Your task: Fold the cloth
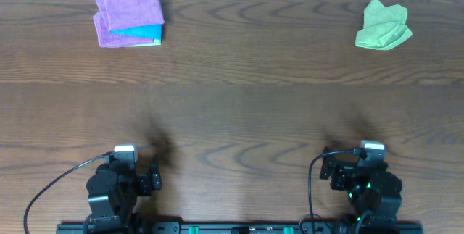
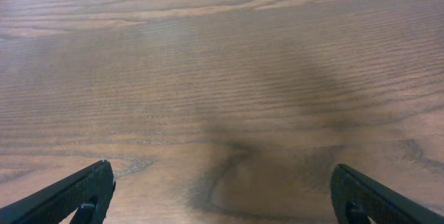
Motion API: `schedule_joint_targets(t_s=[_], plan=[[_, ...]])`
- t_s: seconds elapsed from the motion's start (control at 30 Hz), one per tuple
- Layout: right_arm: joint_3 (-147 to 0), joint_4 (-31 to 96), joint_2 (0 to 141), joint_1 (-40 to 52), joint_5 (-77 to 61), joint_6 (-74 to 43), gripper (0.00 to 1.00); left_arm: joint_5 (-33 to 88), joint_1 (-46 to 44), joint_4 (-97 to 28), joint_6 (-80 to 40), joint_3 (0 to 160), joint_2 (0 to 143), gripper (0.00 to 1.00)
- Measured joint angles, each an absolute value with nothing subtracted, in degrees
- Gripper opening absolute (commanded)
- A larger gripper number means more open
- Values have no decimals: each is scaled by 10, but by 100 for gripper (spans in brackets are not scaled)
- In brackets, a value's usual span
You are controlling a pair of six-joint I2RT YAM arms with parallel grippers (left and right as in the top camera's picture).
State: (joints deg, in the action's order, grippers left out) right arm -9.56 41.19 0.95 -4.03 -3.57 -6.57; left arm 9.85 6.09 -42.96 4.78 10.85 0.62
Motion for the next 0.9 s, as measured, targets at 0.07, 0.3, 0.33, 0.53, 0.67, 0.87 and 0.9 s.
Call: schedule_joint_targets(t_s=[0.07,0.3,0.33,0.53,0.67,0.87,0.9], plan=[[-96,411,10,-40,-36,-66,99,98,61,-430,48,109,6,95],[-125,415,52,-40,-30,-70,99,98,61,-430,48,108,6,95],[-142,416,72,-40,-26,-73,99,98,61,-430,48,108,6,95],[-278,429,234,-42,-2,-101,99,98,61,-430,48,108,6,95],[-397,449,374,-49,4,-118,99,98,61,-430,48,108,6,95],[-597,501,584,-75,9,-137,99,98,61,-429,48,108,6,95],[-632,506,618,-79,9,-138,99,98,61,-429,48,108,6,95]])
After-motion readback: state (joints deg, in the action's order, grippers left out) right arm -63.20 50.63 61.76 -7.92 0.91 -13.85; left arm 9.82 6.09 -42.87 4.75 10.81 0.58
